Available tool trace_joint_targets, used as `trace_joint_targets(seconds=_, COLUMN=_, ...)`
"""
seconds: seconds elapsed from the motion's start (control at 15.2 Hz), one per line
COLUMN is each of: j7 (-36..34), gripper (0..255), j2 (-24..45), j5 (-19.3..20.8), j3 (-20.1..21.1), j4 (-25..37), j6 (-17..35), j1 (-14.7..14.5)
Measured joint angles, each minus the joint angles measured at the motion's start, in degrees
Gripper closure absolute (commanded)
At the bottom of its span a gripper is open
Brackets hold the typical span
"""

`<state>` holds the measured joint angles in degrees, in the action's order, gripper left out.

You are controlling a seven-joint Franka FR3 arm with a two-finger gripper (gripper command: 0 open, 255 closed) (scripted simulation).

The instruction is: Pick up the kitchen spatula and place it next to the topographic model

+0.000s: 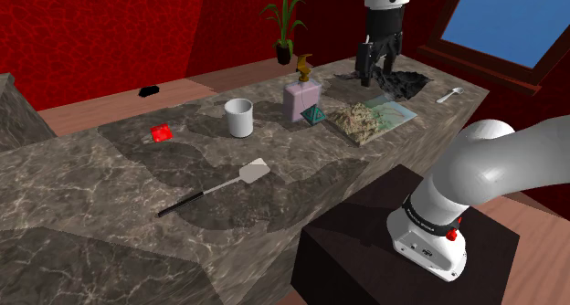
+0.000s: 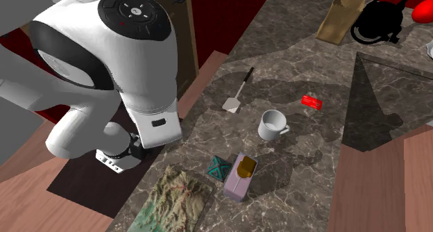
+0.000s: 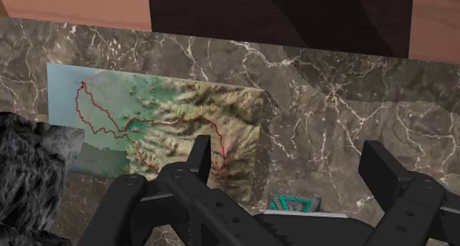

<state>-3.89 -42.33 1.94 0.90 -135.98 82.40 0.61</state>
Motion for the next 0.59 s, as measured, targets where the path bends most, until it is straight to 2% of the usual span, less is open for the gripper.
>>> trace_joint_targets(seconds=0.13, j7=0.6, gripper=0, j2=0.6, j5=-0.1, j3=0.0, j4=-0.2, j6=0.9, j1=-0.4)
trace_joint_targets(seconds=0.59, j7=8.0, gripper=0, j2=9.9, j5=-1.4, j3=1.5, j4=0.7, j6=11.4, j1=-5.6)
